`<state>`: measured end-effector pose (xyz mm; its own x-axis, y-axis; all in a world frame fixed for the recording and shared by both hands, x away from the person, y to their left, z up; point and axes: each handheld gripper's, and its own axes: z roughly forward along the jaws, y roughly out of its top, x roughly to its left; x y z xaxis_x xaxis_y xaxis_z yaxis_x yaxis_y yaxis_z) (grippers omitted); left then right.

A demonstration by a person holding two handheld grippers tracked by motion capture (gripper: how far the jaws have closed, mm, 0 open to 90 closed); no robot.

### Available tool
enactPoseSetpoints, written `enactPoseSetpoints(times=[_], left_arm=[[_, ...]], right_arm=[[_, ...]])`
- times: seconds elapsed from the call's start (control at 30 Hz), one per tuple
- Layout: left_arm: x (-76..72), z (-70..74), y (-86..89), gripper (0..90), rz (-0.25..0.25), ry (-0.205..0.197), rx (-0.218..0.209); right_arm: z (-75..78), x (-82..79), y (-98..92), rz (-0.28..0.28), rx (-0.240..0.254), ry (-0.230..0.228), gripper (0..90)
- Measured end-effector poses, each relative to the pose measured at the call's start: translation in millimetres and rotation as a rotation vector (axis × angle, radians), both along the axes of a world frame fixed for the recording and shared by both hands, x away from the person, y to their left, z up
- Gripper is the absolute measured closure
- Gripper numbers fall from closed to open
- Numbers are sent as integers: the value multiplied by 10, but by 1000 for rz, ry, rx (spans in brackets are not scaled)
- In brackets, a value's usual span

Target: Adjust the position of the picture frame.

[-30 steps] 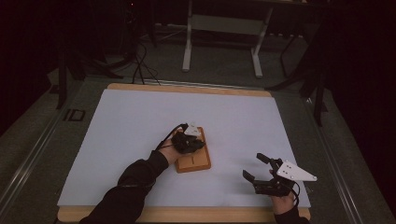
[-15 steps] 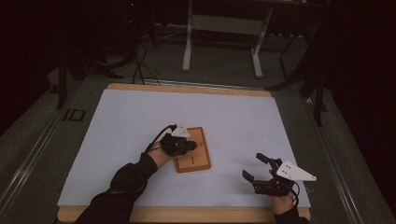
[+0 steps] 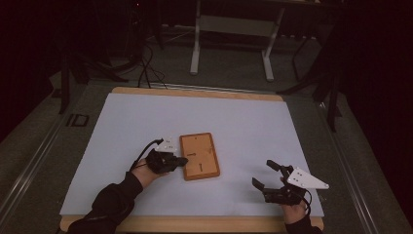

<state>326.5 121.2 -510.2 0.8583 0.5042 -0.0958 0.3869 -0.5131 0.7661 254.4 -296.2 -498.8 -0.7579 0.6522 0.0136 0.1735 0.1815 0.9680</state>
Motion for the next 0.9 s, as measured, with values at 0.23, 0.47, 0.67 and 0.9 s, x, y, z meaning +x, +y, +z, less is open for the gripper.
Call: enactPoseSetpoints(times=[0.23, 0.47, 0.67, 0.9], left_arm=[[-79, -87, 96, 894, 3, 33, 18], [-103, -148, 78, 895, -18, 57, 48], [-85, -206, 43, 897, -25, 77, 79], [-41, -256, 46, 898, -15, 99, 107]], right_arm=[[-3, 2, 5, 3, 0, 2, 141], [-7, 5, 14, 4, -5, 5, 141], [-9, 8, 2, 2, 0, 5, 141], [-7, 5, 5, 3, -3, 6, 141]])
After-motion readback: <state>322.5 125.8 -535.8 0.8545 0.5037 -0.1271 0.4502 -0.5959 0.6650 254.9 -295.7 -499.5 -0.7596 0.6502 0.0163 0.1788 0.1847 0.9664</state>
